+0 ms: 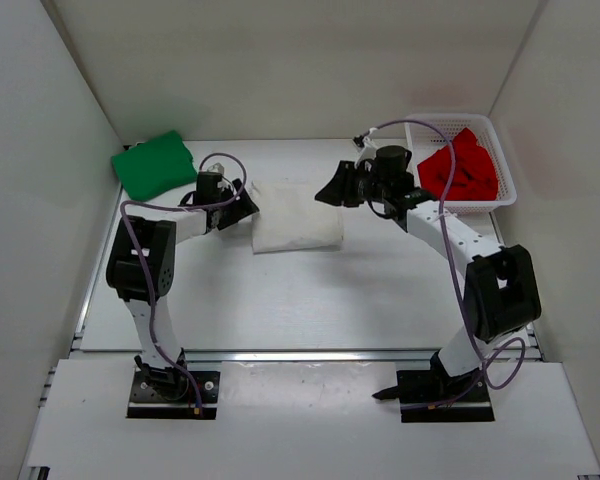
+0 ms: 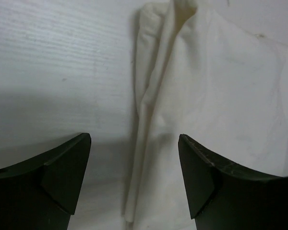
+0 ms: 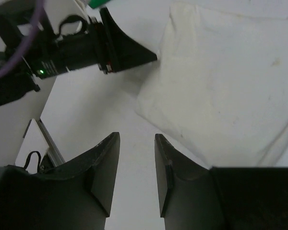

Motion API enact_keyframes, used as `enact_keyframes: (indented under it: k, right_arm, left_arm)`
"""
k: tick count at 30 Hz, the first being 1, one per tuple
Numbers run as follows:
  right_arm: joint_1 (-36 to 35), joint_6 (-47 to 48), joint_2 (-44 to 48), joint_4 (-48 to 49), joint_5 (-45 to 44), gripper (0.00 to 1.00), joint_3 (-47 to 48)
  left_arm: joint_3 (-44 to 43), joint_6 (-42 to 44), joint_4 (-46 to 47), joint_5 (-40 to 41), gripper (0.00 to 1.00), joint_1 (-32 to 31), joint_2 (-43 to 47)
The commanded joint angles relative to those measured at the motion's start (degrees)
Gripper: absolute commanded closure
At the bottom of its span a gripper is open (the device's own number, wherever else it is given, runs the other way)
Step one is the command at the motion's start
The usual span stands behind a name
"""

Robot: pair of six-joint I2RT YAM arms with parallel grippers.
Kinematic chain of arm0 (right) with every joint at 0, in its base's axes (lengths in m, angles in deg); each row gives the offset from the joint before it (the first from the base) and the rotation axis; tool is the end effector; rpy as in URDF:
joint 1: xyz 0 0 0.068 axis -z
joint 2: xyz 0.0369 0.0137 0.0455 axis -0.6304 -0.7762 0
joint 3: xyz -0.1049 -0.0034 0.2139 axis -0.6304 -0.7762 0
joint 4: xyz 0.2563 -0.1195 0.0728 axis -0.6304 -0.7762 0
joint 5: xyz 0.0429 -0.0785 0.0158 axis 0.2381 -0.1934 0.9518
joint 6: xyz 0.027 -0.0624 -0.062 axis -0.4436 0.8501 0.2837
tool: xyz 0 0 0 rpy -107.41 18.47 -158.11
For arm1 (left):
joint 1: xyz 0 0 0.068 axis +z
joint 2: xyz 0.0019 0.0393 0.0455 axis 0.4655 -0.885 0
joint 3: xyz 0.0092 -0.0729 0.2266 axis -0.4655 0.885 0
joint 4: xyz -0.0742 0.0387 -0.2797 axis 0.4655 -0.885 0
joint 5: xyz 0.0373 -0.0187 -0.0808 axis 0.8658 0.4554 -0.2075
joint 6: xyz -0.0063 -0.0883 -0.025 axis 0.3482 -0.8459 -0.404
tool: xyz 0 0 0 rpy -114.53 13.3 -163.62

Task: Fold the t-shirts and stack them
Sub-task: Put the neatly folded tshirt into the corner of the board with the left arm

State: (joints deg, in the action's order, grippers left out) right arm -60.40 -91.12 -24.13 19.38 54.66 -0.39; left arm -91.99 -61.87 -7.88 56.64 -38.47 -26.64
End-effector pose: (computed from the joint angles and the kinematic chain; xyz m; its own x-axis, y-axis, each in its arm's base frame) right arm 0.4005 0.2038 0.2373 -0.6755 0.1539 -0.7212 -0.5123 0.6055 0.6091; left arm 0.4337 -0.0953 0.0586 -0.7343 -0.4259 -0.5285 -0.1447 0.8589 -0.4912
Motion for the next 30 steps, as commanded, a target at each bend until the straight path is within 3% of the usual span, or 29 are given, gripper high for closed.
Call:
enact_keyframes:
  k: [1, 6, 8, 10, 12, 15, 17, 21, 25, 30]
  right_arm:
    - [0.23, -1.43, 1.05, 6.5, 0.29, 0.67, -6.17]
    - [0.31, -2.48, 5.88, 10.99, 0.64, 0.67, -15.84]
    - [0.49, -2.66, 6.32, 11.78, 0.64, 0.68, -17.24]
    - [0.4, -3.1, 7.38, 12.31, 0.56, 0.68, -18.3]
    - [0.41, -2.93, 7.82, 12.75, 1.08, 0.69, -19.45]
    - [-0.21, -3.62, 10.1, 13.71, 0.99, 0.7, -23.56]
    - [-0.3, -6.16, 12.21, 17.04, 0.21, 0.7, -27.61]
    - [-0.3, -8.28, 16.42, 20.65, 0.29, 0.7, -37.01]
    - [1.98, -7.76, 17.75, 19.35, 1.96, 0.7, -42.03]
    - [4.54, -8.02, 18.02, 19.78, 3.63, 0.69, -44.76]
  left_arm:
    - [-2.65, 1.41, -2.64, -2.01, 0.16, -0.79, -1.99]
    - [-5.47, -1.31, -0.88, -6.93, 0.24, -2.37, -7.88]
    - [-5.47, -2.97, 2.09, -8.68, 0.44, -3.77, -9.29]
    - [-6.78, -4.47, 4.29, -10.7, 0.56, -4.74, -11.4]
    - [-8.27, -6.75, 5.45, -11.24, 0.79, -5.88, -12.45]
    - [-14.67, -8.25, 3.61, -10.98, 0.95, -6.59, -13.25]
    - [-19.6, -9.3, 1.77, -10.46, 1.0, -6.68, -13.25]
    - [-33.46, -10.2, -1.05, -11.15, 1.0, -4.93, -13.6]
    - [-45.53, -8.18, -9.3, -10.63, 1.0, 1.12, -12.73]
    - [-42.57, -9.4, -7.66, -10.37, 1.0, 14.2, -6.67]
